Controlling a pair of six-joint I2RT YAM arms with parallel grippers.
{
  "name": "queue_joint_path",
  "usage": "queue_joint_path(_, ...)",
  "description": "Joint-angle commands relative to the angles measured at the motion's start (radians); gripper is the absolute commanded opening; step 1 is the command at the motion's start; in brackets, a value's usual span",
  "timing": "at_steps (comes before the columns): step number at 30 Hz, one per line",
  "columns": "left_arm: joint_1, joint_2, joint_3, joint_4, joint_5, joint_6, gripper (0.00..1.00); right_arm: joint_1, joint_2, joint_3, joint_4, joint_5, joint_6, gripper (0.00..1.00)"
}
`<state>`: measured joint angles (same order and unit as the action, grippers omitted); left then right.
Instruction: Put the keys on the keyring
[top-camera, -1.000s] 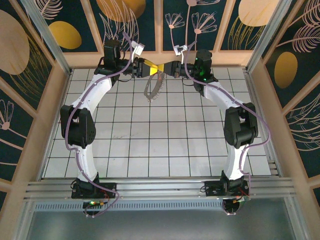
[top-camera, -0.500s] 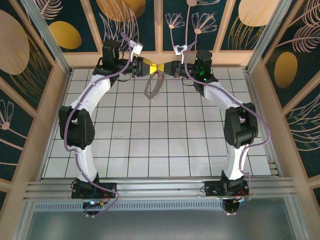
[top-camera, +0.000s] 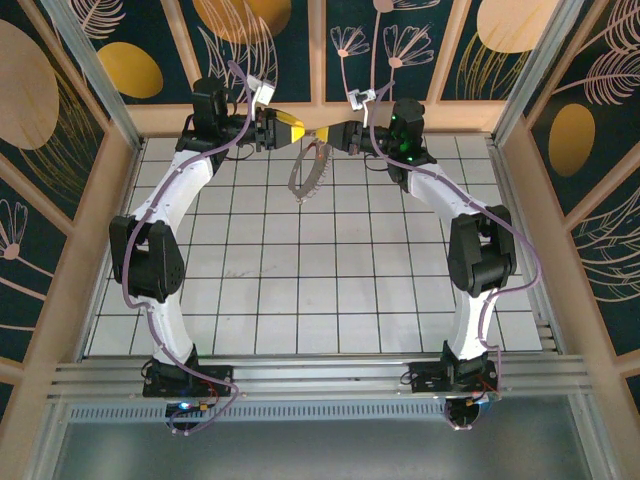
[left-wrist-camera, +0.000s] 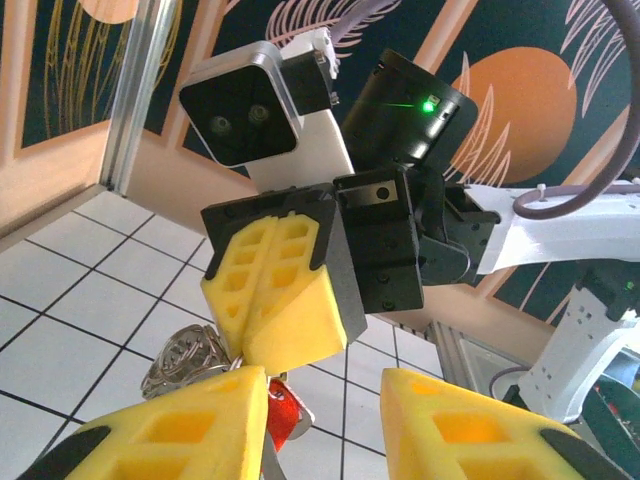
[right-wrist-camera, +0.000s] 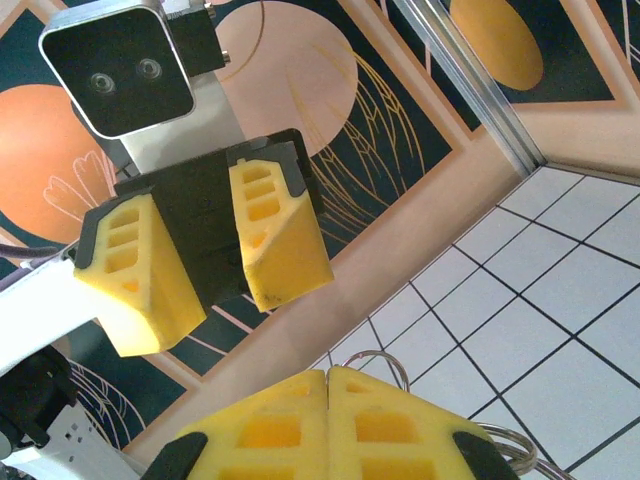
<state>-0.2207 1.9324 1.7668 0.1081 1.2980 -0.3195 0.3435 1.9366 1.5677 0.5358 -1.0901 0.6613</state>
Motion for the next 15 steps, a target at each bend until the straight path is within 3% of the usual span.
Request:
queue_joint_path(1, -0.002, 0.0, -0.012, 0.012, 0.039, 0.001, 0.36, 0.015, -0.019, 0.055, 0.07, 0.004, 0.014, 0.0)
queue_joint_path(15, -0.005, 0.03, -0.013, -0.008, 0.055, 0.013, 0.36, 0.019, -0.016, 0.07, 0.078, 0.015, 0.024, 0.0)
